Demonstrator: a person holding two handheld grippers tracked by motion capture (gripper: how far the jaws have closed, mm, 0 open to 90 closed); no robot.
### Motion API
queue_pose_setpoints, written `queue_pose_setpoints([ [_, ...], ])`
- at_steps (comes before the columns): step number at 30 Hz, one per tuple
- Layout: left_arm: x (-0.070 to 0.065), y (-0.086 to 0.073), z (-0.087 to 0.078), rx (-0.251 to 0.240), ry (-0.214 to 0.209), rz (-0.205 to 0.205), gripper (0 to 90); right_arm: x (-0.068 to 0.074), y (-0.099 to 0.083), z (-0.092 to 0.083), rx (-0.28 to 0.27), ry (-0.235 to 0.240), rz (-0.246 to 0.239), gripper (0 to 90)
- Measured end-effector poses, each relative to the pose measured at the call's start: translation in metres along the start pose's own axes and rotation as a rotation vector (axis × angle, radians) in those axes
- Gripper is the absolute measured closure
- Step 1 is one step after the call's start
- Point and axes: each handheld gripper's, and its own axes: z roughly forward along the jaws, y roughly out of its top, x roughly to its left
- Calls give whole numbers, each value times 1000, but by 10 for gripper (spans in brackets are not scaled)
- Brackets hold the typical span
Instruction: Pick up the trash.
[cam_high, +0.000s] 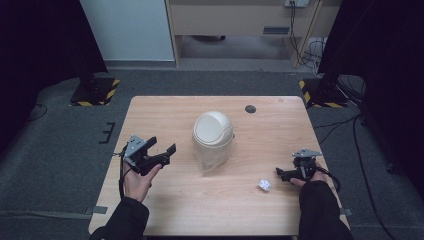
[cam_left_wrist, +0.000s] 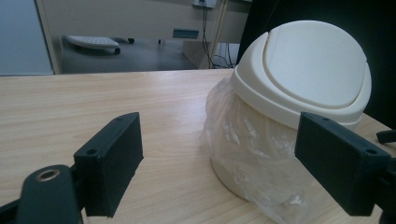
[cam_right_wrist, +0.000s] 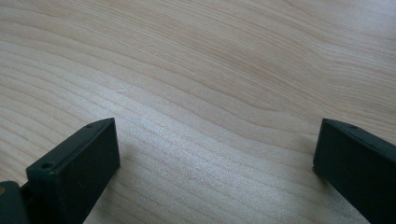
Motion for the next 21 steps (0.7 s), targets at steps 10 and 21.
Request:
queue_pose_setpoints([
  [10, -11, 14, 11, -22, -26, 13, 151, 0, 0, 0, 1, 1, 0, 7],
  [21, -24, 30, 25, -36, -47, 38, 153, 0, 0, 0, 1, 3, 0, 7],
])
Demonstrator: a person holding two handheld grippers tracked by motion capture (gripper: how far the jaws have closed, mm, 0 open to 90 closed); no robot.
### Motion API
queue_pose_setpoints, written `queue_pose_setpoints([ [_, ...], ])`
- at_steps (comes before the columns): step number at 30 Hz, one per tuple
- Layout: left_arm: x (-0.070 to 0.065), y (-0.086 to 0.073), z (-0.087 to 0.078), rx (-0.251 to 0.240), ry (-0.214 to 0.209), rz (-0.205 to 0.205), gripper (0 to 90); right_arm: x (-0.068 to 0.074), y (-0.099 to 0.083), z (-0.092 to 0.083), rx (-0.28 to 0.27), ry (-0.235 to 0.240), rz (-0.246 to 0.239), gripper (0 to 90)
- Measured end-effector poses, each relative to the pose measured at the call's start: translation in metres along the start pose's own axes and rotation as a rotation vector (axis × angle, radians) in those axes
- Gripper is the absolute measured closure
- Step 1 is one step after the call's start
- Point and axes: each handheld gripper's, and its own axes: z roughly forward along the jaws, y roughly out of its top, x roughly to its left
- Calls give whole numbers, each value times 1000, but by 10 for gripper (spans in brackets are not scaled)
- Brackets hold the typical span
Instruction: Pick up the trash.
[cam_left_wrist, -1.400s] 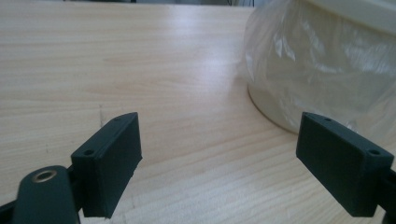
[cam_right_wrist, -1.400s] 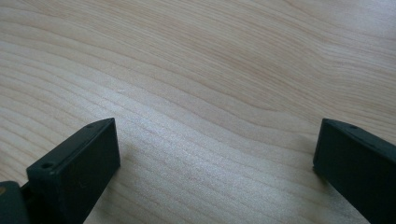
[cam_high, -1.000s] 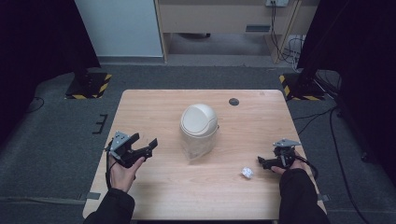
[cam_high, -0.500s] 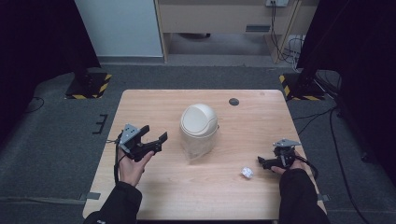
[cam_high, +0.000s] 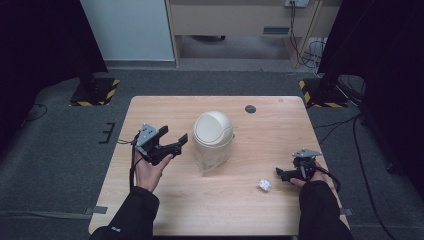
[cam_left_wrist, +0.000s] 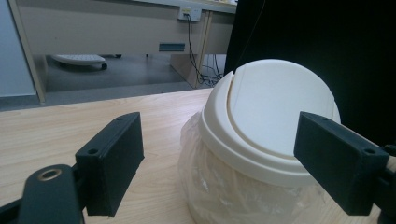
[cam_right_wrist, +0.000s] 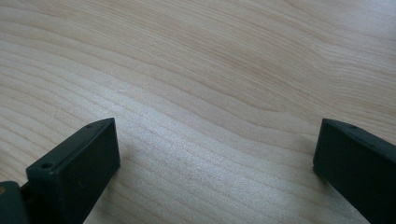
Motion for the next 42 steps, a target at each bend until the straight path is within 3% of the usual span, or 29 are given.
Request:
queue_pose_setpoints([
  [13, -11, 6, 27, 22, -17, 6, 152, 0, 0, 0, 0, 2, -4, 7],
  [25, -18, 4, 55, 80, -17, 20, 151, 0, 0, 0, 0, 3, -6, 7],
  [42, -12, -2, 74, 170, 12, 42, 149, 0, 0, 0, 0, 5, -6, 7],
])
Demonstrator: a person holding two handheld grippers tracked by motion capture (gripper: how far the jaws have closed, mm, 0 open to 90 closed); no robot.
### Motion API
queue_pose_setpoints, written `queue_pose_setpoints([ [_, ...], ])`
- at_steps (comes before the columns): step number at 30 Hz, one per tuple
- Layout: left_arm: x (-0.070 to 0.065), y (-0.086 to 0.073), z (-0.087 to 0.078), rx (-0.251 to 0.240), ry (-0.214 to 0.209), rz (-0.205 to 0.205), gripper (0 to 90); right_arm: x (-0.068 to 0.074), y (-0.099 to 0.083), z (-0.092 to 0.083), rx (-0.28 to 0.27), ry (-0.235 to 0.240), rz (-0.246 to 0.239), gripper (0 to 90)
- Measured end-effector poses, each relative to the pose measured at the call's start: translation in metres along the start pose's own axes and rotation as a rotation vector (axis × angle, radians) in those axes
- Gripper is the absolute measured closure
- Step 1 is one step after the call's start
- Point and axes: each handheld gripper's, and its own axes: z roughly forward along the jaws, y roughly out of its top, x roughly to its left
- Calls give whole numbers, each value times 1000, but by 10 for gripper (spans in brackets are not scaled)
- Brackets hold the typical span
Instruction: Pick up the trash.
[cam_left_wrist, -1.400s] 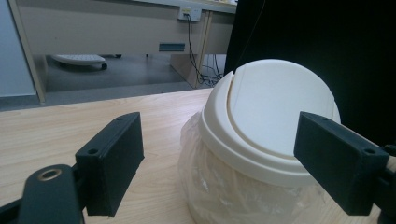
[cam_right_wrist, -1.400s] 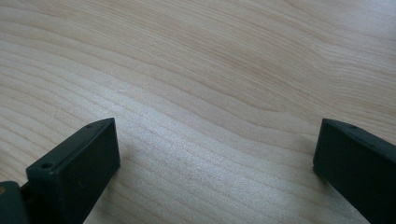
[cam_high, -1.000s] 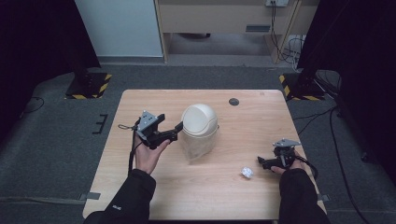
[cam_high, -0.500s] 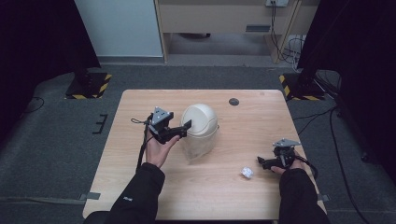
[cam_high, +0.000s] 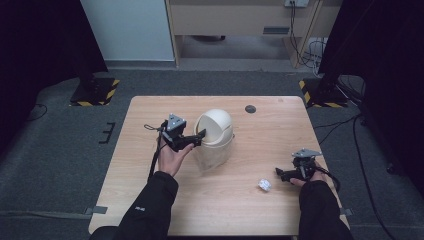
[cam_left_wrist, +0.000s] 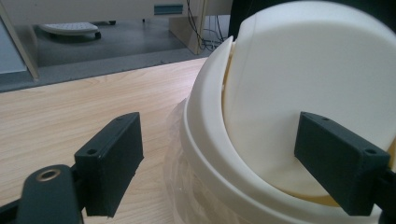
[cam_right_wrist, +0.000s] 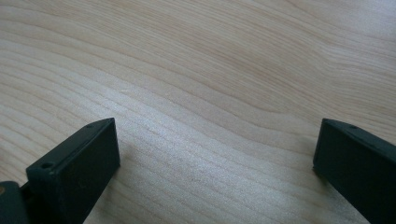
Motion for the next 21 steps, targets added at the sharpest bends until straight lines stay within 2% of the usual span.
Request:
queue_pose_setpoints([
  [7, 1, -2, 8, 27, 3, 4, 144, 0, 0, 0, -1, 1, -3, 6],
  [15, 0, 5, 14, 89, 16, 72, 147, 0, 0, 0, -1, 1, -3, 7],
  [17, -1, 5, 16, 83, 10, 76, 149, 0, 0, 0, 0, 1, -2, 7],
  [21, -3, 5, 21, 108, 9, 88, 152, 0, 0, 0, -1, 2, -4, 7],
])
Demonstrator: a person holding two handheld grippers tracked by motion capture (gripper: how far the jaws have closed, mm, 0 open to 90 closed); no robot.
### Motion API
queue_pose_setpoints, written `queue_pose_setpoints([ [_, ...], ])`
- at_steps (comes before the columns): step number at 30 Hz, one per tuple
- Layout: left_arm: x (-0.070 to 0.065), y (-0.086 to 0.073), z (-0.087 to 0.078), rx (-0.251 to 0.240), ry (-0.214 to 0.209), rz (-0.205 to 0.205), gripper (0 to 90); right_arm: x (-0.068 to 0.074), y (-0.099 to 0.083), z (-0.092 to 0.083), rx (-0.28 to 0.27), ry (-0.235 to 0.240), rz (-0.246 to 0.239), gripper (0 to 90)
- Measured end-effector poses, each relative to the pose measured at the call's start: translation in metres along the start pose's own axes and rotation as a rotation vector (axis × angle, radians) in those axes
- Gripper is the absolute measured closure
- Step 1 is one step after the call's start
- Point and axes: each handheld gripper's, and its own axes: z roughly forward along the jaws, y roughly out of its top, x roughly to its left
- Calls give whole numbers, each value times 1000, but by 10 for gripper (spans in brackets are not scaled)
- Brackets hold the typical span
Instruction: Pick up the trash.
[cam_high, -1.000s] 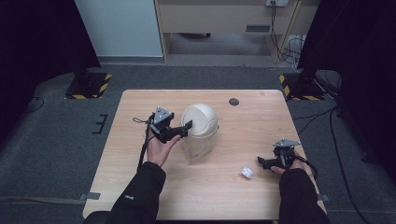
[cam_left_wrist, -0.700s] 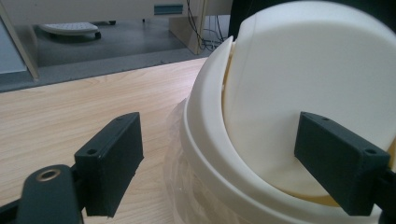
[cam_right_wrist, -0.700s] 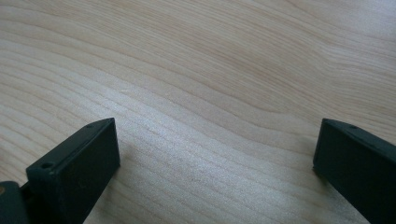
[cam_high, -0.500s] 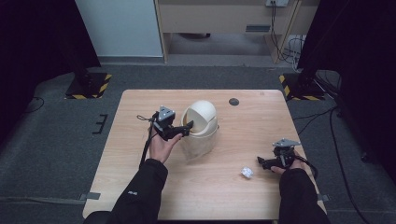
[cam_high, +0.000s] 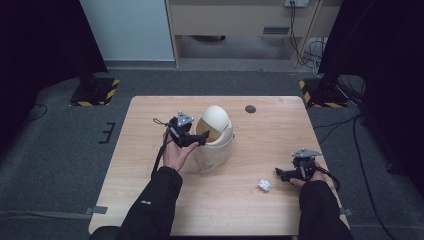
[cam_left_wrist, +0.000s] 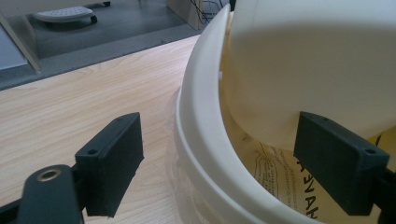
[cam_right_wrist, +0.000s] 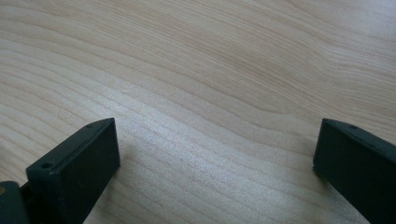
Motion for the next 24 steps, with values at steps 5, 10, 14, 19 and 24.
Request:
queue_pose_setpoints([
  [5, -1, 1, -1, 3, -5, 11, 158, 0, 0, 0, 0, 0, -1, 7],
  [10, 1, 2, -12, 8, -25, 16, 159, 0, 0, 0, 0, 1, -1, 7],
  [14, 4, 2, -27, -23, -32, 21, 162, 0, 0, 0, 0, 0, -2, 7],
  [19, 3, 1, -43, -57, -50, 19, 174, 0, 0, 0, 1, 1, -1, 7],
  [24, -2, -3, -58, -80, -76, 25, 180, 0, 0, 0, 1, 1, -1, 7],
])
